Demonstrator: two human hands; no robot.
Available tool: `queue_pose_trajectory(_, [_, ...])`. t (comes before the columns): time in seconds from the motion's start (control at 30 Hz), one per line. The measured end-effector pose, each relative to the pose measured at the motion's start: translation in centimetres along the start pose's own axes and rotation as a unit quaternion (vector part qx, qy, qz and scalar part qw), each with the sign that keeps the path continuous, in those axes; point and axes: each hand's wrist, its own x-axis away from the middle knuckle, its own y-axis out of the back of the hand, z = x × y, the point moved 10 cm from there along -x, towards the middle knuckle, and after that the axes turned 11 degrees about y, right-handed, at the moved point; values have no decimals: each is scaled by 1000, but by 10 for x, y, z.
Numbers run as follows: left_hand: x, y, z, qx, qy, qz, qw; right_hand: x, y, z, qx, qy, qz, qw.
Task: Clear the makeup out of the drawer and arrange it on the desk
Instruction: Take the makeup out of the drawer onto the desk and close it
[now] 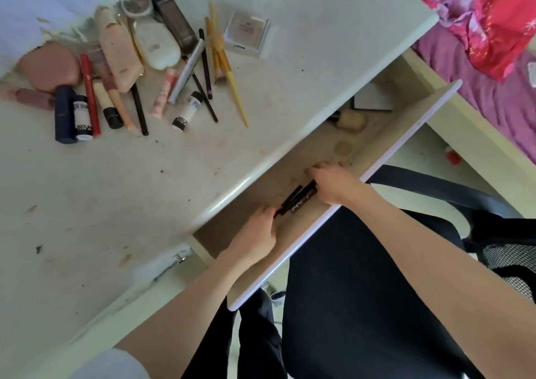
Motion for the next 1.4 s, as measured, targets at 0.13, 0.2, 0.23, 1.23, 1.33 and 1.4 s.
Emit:
queue_pose_trajectory(0.13, [-30,-14,2,19,50,13,998,-20,-15,-1,63,25,74,995])
queue_pose_trajectory(0.2, [-39,-18,0,3,68,12,998,-25,-18,-1,92,42,96,990])
queue_pose_trajectory(0.23, [-42,-19,1,-10,79,9,997,-26,-20,0,101,51,108,988])
queue_pose_trajectory(1.23, [-10,5,46,-186,111,60,974,19,8,3,-55,11,104,993])
queue_pose_trajectory(1.33, [-4,-1,54,-237,102,45,965,23,11,5,-64,1,89,994])
queue_pose_trajectory(1.4, [-4,-5,55,-276,79,27,958,24,11,7,-86,-2,77,993])
